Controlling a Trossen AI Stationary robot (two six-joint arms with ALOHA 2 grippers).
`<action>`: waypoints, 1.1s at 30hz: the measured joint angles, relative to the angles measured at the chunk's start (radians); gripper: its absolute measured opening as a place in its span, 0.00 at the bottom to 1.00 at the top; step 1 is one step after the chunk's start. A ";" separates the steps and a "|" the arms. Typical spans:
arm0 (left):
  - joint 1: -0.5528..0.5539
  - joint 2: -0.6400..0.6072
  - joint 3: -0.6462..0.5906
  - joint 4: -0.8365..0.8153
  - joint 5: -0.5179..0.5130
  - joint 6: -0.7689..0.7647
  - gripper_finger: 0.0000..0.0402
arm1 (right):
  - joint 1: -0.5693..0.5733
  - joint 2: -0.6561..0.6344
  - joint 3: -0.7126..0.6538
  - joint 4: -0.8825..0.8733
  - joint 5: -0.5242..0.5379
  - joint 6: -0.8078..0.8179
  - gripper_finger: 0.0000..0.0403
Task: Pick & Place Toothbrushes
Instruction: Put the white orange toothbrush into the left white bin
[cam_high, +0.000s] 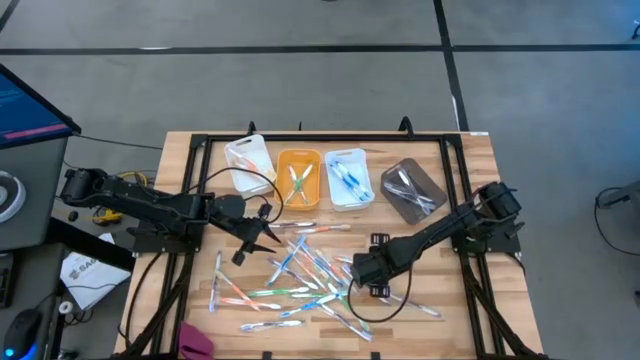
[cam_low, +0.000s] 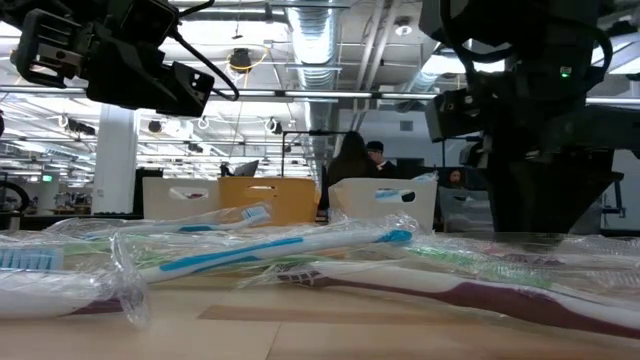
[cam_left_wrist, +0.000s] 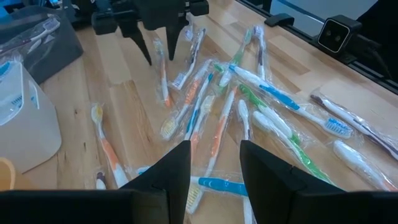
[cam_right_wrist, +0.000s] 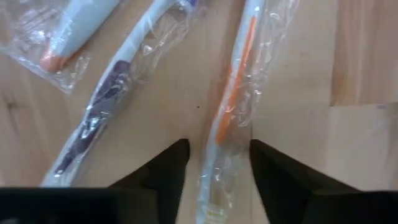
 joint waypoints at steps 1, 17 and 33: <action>0.000 0.000 0.000 0.000 0.000 0.000 0.33 | -0.002 -0.002 -0.001 0.002 -0.004 0.002 0.40; 0.000 0.000 0.000 0.065 0.000 0.013 0.33 | 0.001 -0.013 0.018 -0.149 0.037 0.115 0.02; 0.000 0.000 0.000 0.104 0.000 0.014 0.33 | 0.145 -0.216 0.127 -0.352 0.448 0.311 0.01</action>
